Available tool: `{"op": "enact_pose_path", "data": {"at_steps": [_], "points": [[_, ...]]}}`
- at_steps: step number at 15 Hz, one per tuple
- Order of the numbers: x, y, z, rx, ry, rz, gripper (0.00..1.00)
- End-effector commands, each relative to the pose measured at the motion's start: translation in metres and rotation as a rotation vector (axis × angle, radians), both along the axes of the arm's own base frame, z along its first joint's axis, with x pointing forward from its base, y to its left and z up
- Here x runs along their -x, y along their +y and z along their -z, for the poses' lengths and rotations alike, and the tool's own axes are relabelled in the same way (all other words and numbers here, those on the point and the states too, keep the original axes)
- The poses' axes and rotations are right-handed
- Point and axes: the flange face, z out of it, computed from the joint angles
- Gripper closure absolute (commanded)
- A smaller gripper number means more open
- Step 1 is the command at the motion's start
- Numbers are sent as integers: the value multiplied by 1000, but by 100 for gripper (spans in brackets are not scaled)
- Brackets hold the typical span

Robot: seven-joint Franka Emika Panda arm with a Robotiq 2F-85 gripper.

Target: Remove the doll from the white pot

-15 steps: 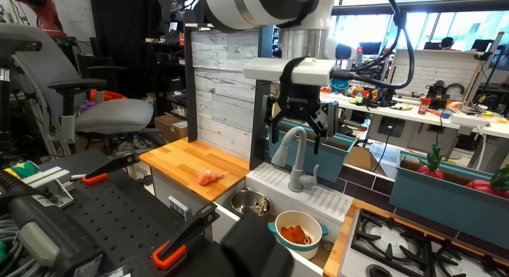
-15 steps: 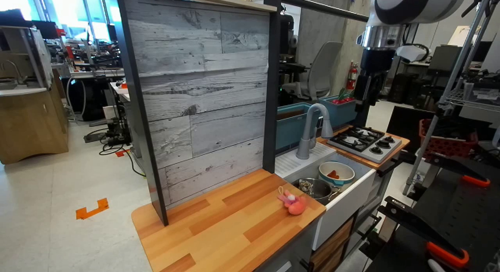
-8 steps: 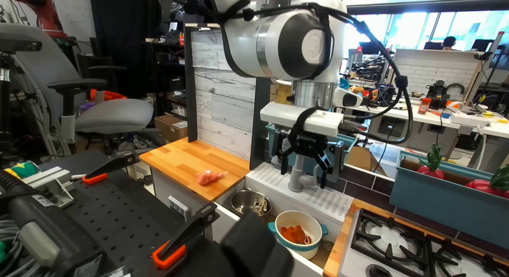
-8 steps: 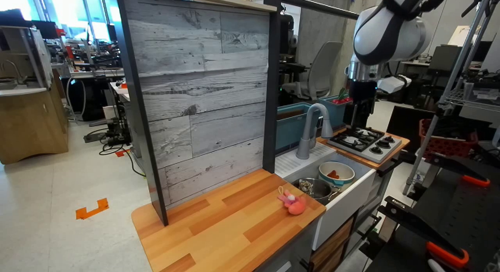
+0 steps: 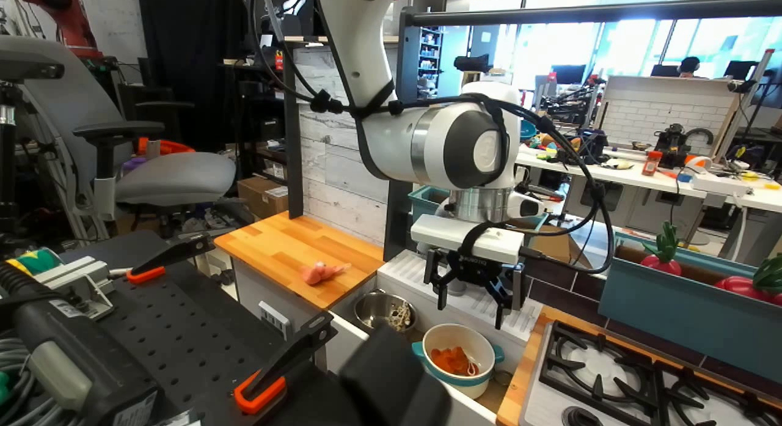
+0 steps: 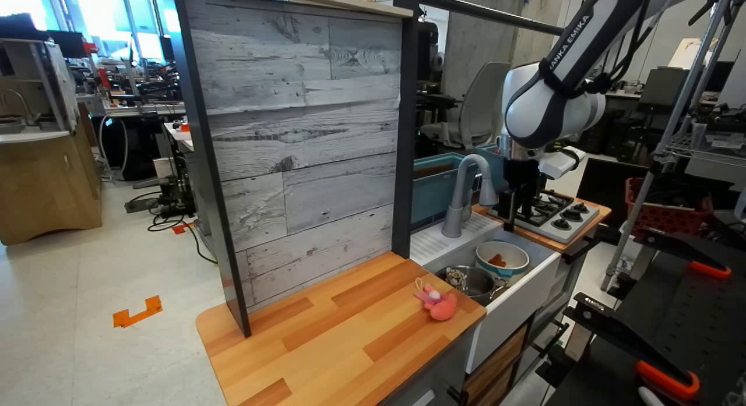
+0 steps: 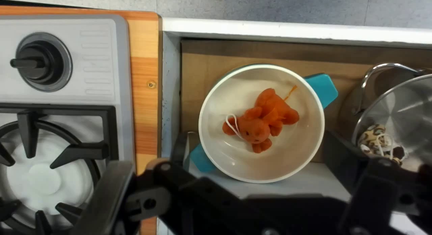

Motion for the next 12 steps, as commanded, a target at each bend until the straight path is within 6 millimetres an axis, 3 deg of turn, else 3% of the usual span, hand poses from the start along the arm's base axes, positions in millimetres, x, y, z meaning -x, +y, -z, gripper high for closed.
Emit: {"op": "enact_pose_path", "data": {"at_steps": [1, 6, 12], "points": [[-22, 13, 17, 39, 15, -54, 0], [-27, 20, 32, 65, 61, -156, 0], [-11, 36, 60, 97, 141, -299, 0]]}}
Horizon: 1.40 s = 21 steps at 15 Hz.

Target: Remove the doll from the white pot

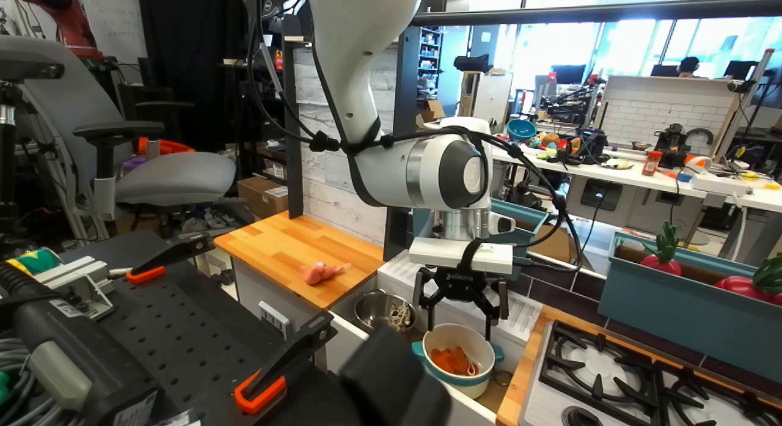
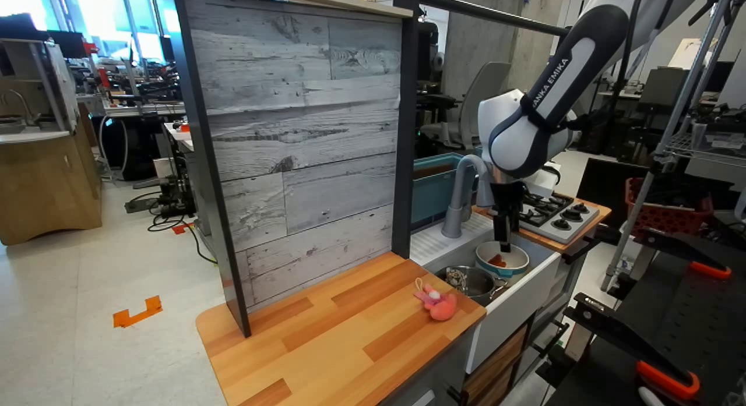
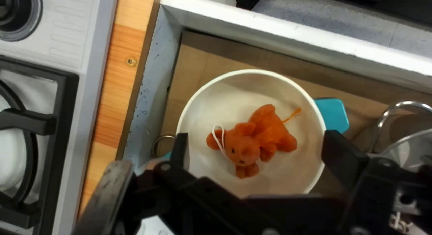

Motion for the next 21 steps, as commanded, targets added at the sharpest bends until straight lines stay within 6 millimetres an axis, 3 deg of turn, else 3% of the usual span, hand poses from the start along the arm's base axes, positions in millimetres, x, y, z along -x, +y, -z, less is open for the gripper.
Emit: {"op": "enact_pose_path", "data": {"at_steps": [1, 7, 21], "points": [[0, 10, 13, 43, 30, -103, 0], [1, 16, 13, 12, 10, -157, 0], [7, 7, 22, -193, -173, 137, 0]]}}
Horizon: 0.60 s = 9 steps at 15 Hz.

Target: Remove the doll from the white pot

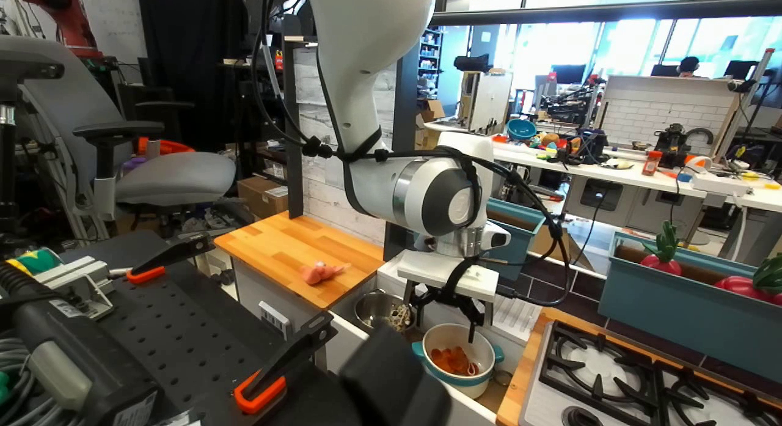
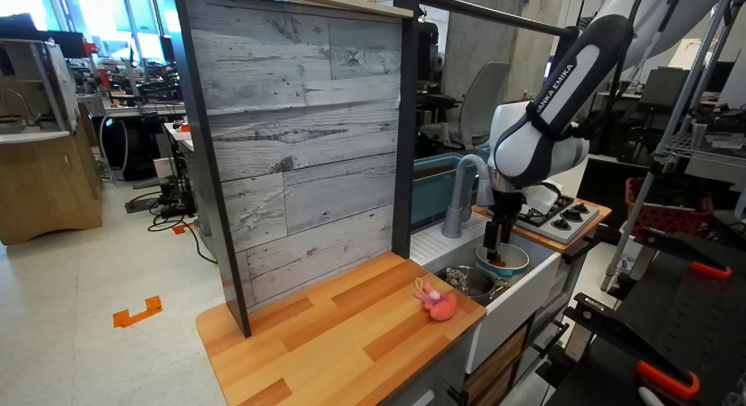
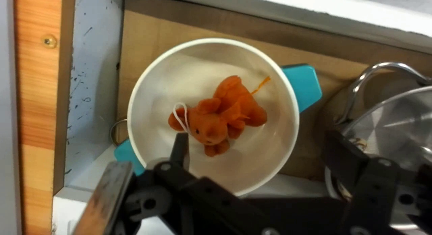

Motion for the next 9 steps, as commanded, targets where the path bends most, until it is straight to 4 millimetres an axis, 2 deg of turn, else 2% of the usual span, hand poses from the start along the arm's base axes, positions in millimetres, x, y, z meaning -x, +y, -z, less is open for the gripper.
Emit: {"op": "enact_pose_path", "data": {"at_steps": [1, 9], "points": [[-1, -4, 7, -41, -52, 86, 0], [15, -26, 30, -1, -81, 183, 0]]}}
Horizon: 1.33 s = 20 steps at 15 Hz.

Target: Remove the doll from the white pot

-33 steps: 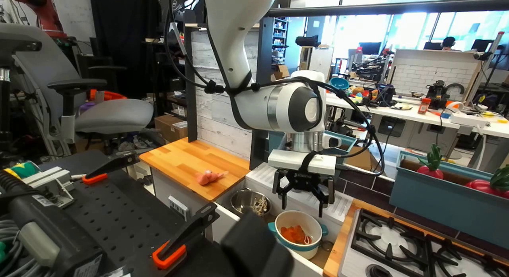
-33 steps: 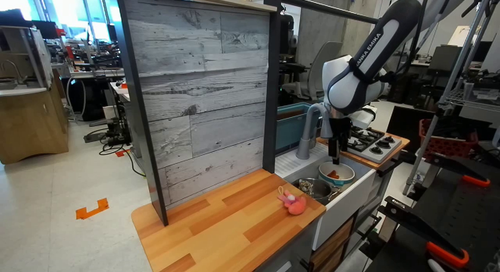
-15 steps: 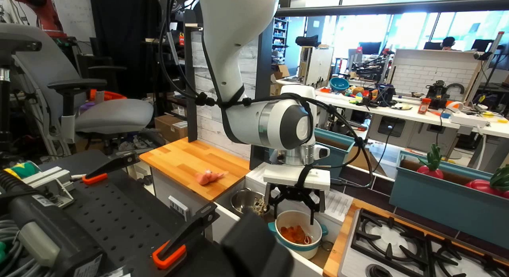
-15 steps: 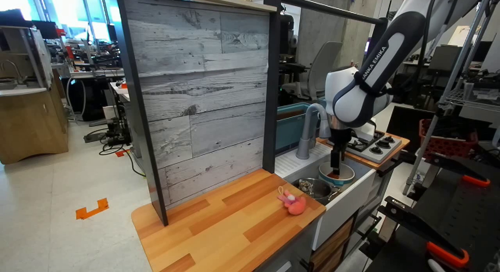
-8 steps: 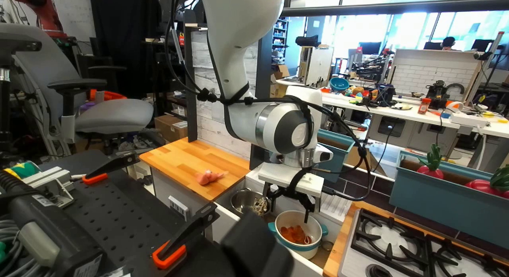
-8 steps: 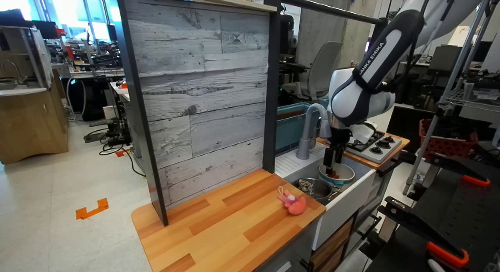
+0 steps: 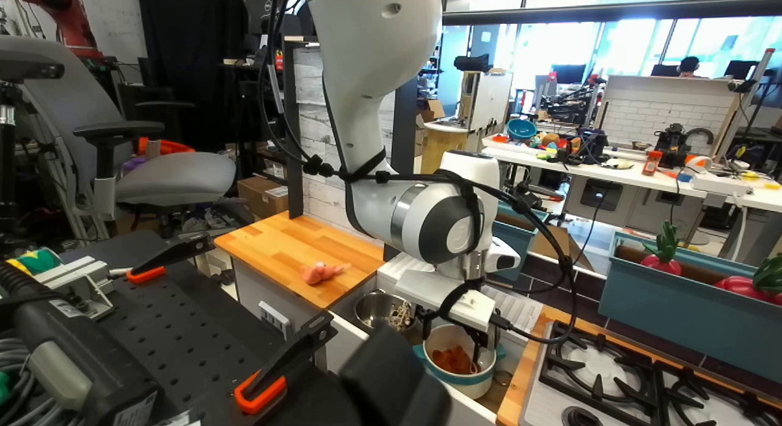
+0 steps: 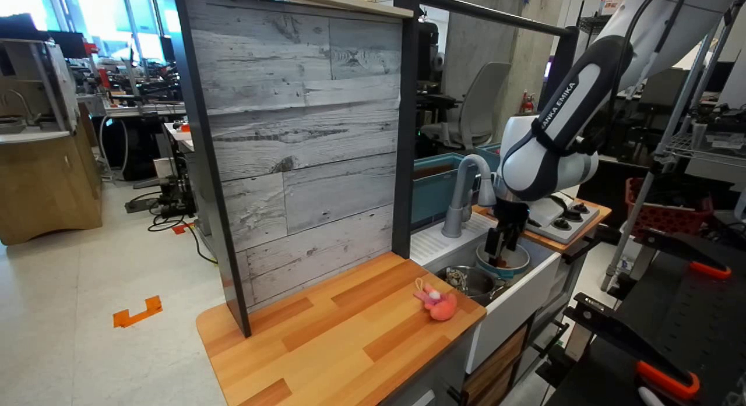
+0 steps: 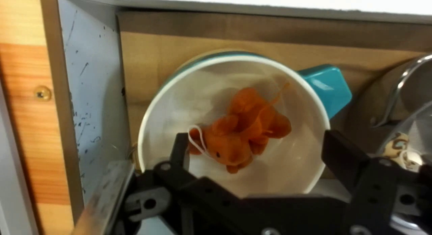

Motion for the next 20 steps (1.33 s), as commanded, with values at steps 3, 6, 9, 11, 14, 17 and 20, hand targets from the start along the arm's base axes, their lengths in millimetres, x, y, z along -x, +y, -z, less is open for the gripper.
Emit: {"op": "enact_pose_path", "data": {"at_steps": [3, 6, 9, 11, 14, 17, 20], "points": [[2, -9, 8, 4, -34, 54, 1], [-1, -10, 5, 5, -51, 68, 1], [-3, -14, 1, 8, -67, 90, 0], [-4, -16, -2, 5, -77, 105, 0], [-5, -20, -3, 6, -79, 122, 0], [-6, -21, -10, -9, -91, 128, 0], [-5, -19, -16, -34, -88, 139, 0]]}}
